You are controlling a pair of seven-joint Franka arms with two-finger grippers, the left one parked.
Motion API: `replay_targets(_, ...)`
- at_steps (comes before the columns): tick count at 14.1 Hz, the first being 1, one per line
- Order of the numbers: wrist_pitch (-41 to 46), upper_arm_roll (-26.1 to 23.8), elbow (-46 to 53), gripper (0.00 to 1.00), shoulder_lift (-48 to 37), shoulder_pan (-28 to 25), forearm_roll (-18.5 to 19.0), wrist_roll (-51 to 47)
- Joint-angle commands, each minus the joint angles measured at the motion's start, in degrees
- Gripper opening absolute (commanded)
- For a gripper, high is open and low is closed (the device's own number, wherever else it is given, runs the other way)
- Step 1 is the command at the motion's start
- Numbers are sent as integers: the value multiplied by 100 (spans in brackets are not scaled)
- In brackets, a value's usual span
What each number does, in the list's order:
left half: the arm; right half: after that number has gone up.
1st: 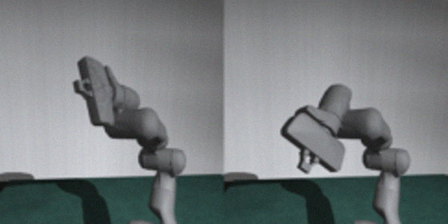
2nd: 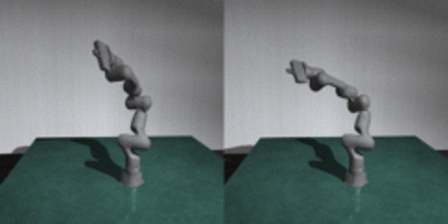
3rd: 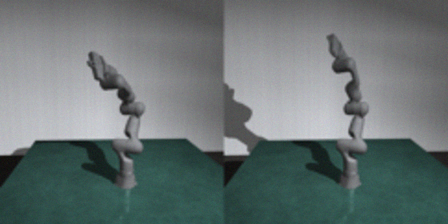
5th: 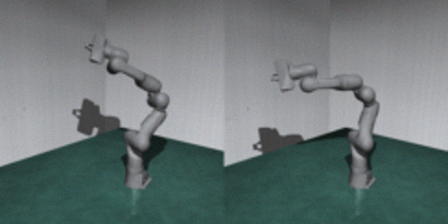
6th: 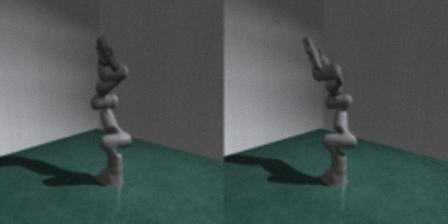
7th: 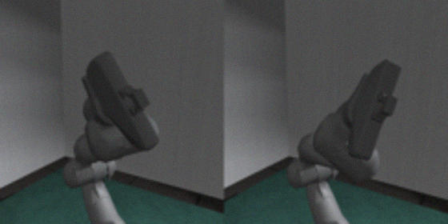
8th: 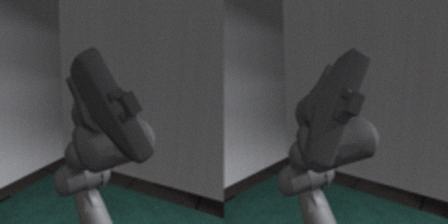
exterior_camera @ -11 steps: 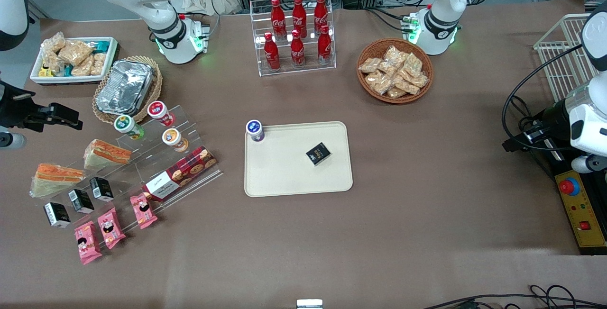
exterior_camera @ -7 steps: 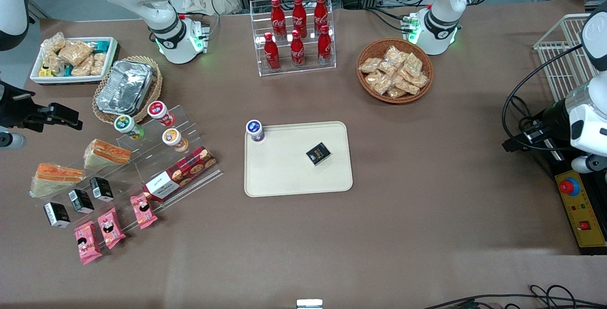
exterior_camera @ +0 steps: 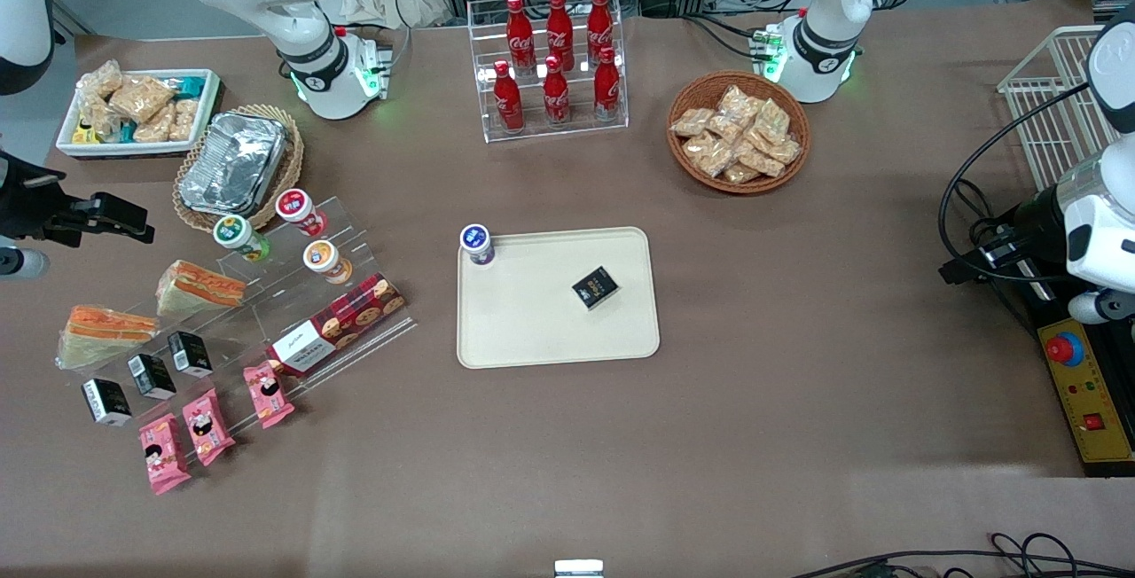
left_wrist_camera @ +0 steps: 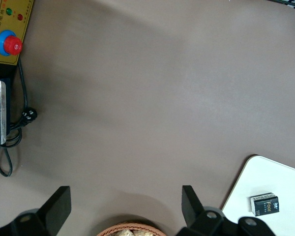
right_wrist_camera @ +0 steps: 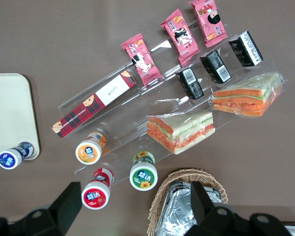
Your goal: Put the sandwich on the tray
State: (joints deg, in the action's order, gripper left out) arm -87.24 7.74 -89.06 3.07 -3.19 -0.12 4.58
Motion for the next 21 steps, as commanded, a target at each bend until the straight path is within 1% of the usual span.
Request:
replay_targets(1, -21, 17, 90, 99, 27, 38, 3, 52)
replay_targets(4, 5, 17, 257, 99, -17, 38, 4, 52)
replay_targets(8, -4, 26, 231, 99, -8, 47, 3, 17)
replay_targets(14, -294, 97, 213, 99, 361, 687, 12, 130)
replay_targets(17, -609, 97, 204, 99, 580, 951, 39, 787)
replay_targets(18, -636, 97, 222, 99, 625, 978, 4, 842)
replay_targets(21, -767, 175, 231, 99, 747, 1066, 12, 239)
